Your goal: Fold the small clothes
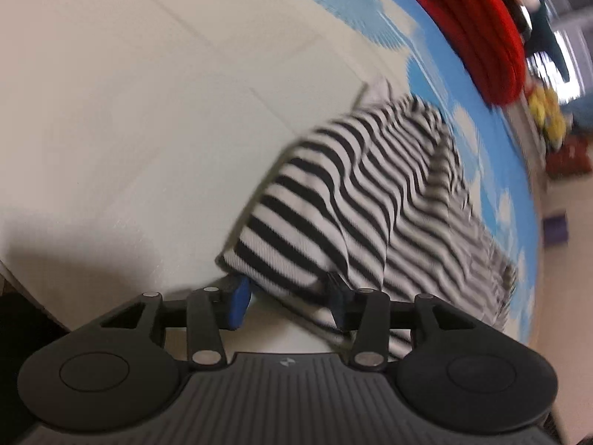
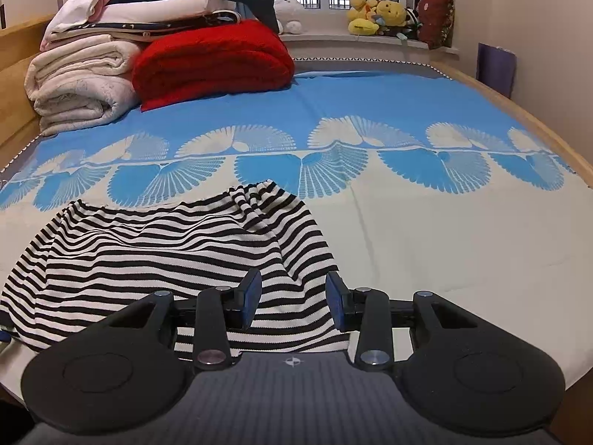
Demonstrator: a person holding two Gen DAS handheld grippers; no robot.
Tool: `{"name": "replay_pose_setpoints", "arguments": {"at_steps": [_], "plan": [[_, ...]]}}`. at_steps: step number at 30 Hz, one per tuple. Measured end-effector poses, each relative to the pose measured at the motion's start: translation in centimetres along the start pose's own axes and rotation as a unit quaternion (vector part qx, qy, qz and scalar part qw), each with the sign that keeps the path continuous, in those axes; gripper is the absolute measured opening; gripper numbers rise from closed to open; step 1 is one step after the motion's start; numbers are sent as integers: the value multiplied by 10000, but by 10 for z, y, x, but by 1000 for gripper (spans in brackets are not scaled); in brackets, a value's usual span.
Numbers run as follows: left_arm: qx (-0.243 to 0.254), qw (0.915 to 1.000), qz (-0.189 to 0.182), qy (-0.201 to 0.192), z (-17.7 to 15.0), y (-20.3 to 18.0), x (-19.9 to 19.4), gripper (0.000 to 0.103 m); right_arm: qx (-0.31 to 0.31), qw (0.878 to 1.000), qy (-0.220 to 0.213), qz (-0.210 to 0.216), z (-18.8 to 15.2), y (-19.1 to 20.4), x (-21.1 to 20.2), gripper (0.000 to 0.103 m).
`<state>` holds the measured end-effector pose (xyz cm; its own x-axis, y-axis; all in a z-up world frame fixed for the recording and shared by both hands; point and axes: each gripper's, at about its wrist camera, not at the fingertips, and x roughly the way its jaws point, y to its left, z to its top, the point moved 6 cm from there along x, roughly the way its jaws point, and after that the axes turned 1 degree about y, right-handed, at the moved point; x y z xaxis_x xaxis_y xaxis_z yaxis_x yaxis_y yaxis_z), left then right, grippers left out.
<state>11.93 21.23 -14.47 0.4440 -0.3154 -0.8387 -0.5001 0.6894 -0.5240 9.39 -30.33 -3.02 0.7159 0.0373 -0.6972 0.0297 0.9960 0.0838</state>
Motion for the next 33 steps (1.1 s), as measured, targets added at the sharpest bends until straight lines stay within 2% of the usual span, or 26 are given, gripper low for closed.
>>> {"name": "replay_pose_setpoints", "arguments": {"at_steps": [6,14,16,17,18,21,24,28,30,33], "plan": [[-453,9986,-248,-95,7,3,6,51,4,9999,16,-106,0,-5,2,40],[-96,9996,-153,-239,12,-11,12,51,71,9998,58,-201,-2,-11,4,40],[-2,9995,-101,-294,13,-12,12,43,55,9997,68,-216,-2,-11,5,40],[75,9995,-52,-308,13,-12,13,31,49,9997,73,-225,-2,-11,5,40],[135,9994,-36,-323,14,-12,12,27,49,9997,76,-235,-2,-11,5,40],[397,9980,-73,-479,15,-19,4,19,72,9996,90,-260,-1,-11,7,40],[636,9953,-146,-714,17,-26,-12,17,121,9995,79,-267,1,-10,8,40],[645,9928,-166,-993,19,-20,-37,16,194,9994,62,-287,4,-7,9,40],[546,9923,-31,-1115,22,-10,-49,16,212,9993,69,-286,6,-7,11,40],[632,9876,432,-1371,25,4,-66,16,237,9993,79,-278,8,-7,15,40]]}}
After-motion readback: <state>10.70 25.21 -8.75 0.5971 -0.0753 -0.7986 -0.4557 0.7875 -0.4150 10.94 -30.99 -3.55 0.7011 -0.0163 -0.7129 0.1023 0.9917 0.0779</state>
